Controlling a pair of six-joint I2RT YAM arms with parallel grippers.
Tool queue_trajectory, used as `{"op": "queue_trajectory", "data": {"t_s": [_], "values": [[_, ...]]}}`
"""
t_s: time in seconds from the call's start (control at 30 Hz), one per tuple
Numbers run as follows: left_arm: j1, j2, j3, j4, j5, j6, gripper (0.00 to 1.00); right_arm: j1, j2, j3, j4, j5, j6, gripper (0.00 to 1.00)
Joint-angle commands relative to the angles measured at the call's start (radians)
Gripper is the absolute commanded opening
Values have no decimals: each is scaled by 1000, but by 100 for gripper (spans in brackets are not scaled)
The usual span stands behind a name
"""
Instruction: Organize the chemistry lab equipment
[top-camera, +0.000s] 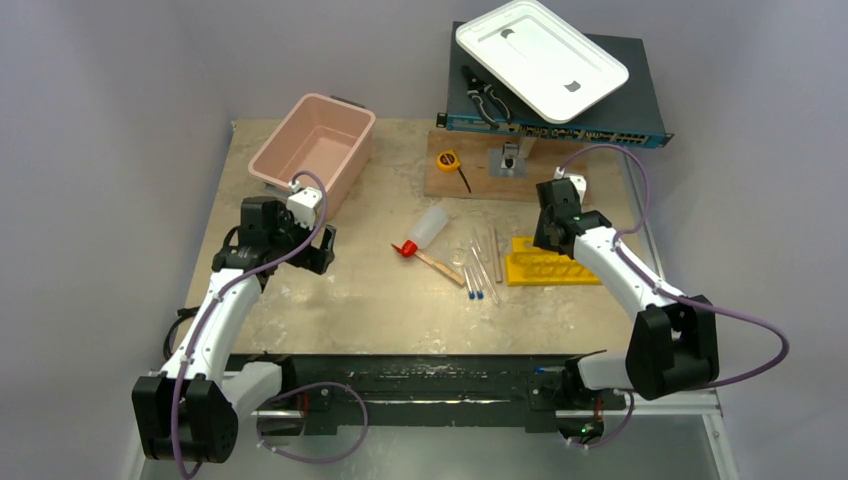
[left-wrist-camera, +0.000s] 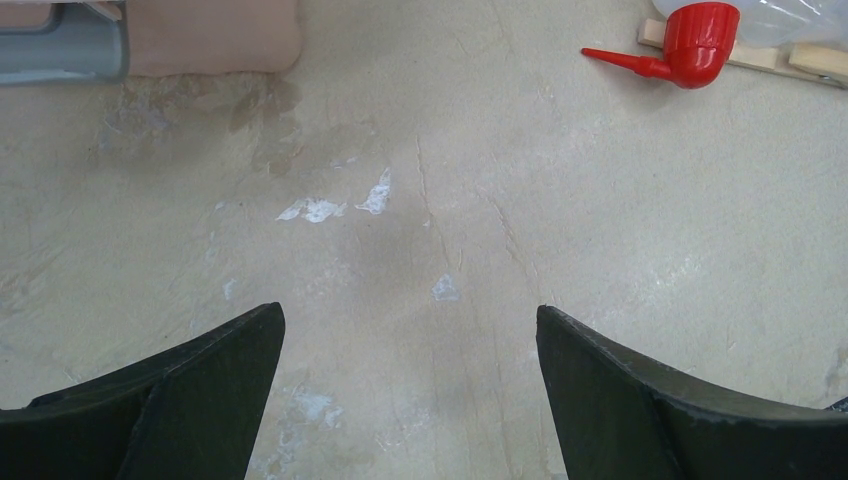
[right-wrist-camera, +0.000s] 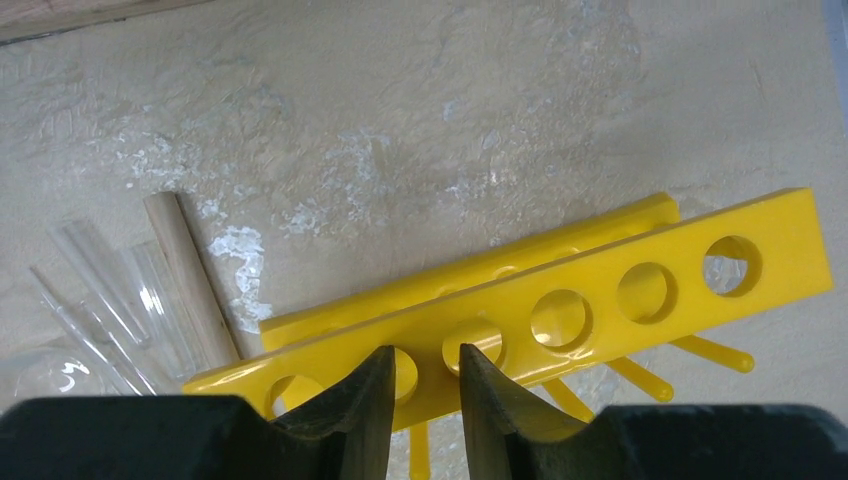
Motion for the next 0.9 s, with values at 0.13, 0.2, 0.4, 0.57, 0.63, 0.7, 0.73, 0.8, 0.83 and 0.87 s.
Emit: {"op": "queue_trajectory", "data": {"t_s": [0.13,0.2,0.4,0.57,0.63,0.7,0.73,0.8,0.83,0.87], "values": [[7,3,27,8,2,14,96,-5,59,11,-11,-11,16,24],[7,5,30,10,3,12,96,-4,54,9,-8,-14,40,21],[7,5,26,14,0,19,96,-2,-22,-53,17,10,188,9],[7,8,23,18,2,18,96,18,-83,-95,6,50,262,19],[7,10,25,18,3,17,96,18,-82,-86,-7,59,264,26],[7,11,27,18,3,15,96,19,-71,-73,-14,60,263,29],[7,10,27,16,3,14,96,18,-66,-68,-13,58,259,31],[7,9,27,13,3,14,96,19,-49,-57,-10,48,250,35],[7,8,27,13,3,14,96,19,-41,-51,-10,47,244,35],[7,8,27,13,2,15,96,17,-34,-47,-10,49,240,36]]}}
